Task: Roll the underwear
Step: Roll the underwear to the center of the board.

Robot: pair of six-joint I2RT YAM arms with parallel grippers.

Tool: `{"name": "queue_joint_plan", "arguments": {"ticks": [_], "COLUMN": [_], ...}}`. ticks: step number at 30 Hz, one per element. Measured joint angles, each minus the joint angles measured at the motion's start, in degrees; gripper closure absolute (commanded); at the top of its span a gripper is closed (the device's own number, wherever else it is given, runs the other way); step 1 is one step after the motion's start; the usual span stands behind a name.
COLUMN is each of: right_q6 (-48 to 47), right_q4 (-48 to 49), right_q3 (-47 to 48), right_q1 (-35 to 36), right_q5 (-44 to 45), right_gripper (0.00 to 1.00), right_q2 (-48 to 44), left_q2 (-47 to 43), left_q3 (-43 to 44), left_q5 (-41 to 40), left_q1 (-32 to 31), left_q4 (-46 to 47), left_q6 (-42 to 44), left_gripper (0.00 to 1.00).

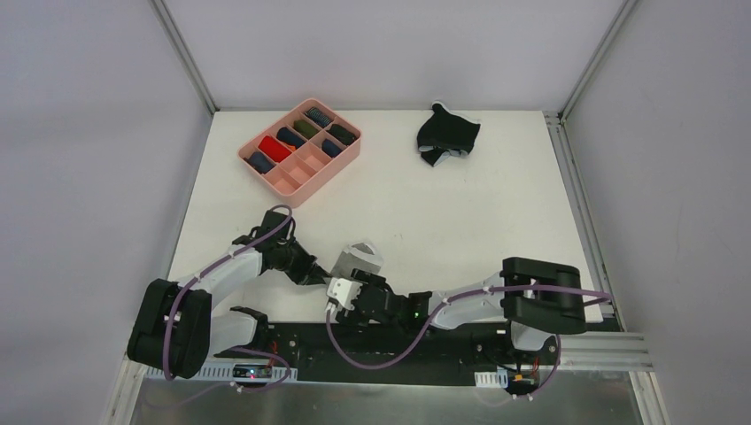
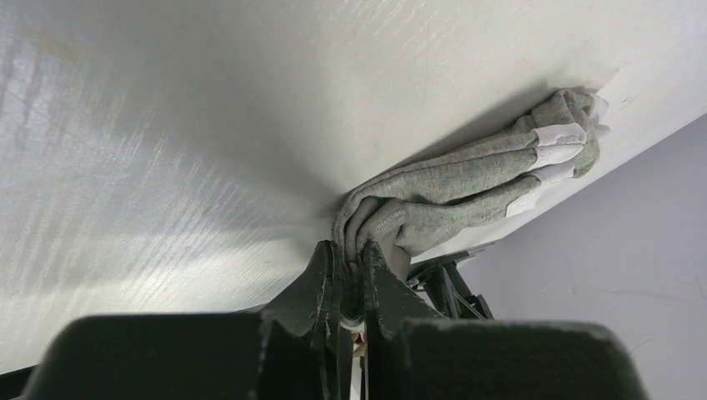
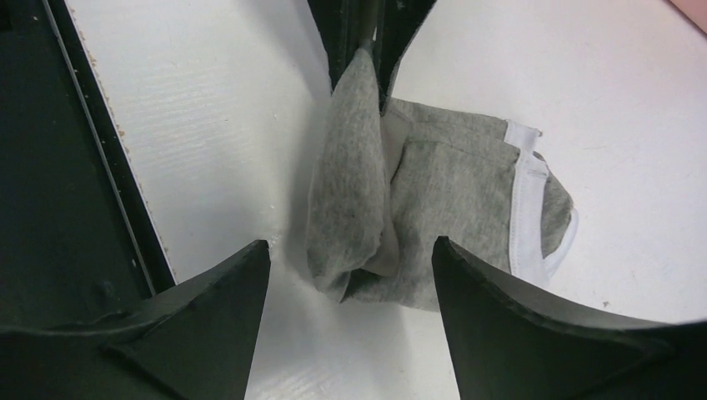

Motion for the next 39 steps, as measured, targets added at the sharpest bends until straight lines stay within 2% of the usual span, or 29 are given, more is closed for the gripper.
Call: {"name": "queue_joint_plan", "arguments": {"ticks": [3, 5, 10, 16, 17, 21, 28, 31, 34, 39], "right_q6": [0.0, 0.0, 0.7, 1.9, 2.4, 5.6, 15.7, 20.7, 25.6, 33.0], "right_q4": [1.7, 3.0, 5.3, 6.3, 6.3, 6.0, 3.6, 3.1, 2.4, 2.7], "right_q3": [0.6, 0.9, 1.4, 1.4, 1.4, 1.4, 1.3, 1.3, 1.3, 1.3], "right_q1": [0.0, 0.0, -0.7, -1.7, -1.9, -4.2, -12.5, -15.8, -18.8, -22.9], "right_q5": [0.2, 0.5, 0.9, 1.3, 1.2, -2.9, -16.8, -22.3, -27.7, -35.1], "right_gripper": [0.33, 0.41, 0.64, 0.98, 1.0, 1.0, 1.0, 1.0, 1.0, 1.0], "right_q2": [2.7, 4.0, 6.1, 6.7, 6.7, 6.2, 2.5, 2.4, 2.4, 3.1], "left_q2": [0.0, 0.2, 0.5, 0.5, 0.5, 0.5, -3.3, -6.2, -7.7, -8.7], "left_q3": [0.1, 0.2, 0.4, 0.7, 0.7, 0.9, 2.4, 3.8, 5.7, 6.9], "left_q5": [0.0, 0.0, 0.0, -0.3, -0.3, -1.1, -1.9, -2.0, -2.0, -2.0], "left_q1": [0.0, 0.0, 0.0, 0.0, 0.0, 0.0, 0.1, 0.1, 0.1, 0.1], "left_q4": [-0.1, -0.3, -0.4, -0.5, -0.4, -0.4, -2.4, -4.1, -5.4, -6.5], "left_q6": [0.0, 0.0, 0.0, 0.0, 0.0, -0.1, -1.1, -1.3, -1.1, -1.0], "left_gripper": [1.0, 1.0, 1.0, 1.0, 1.0, 0.99, 0.59, 0.49, 0.46, 0.52]}}
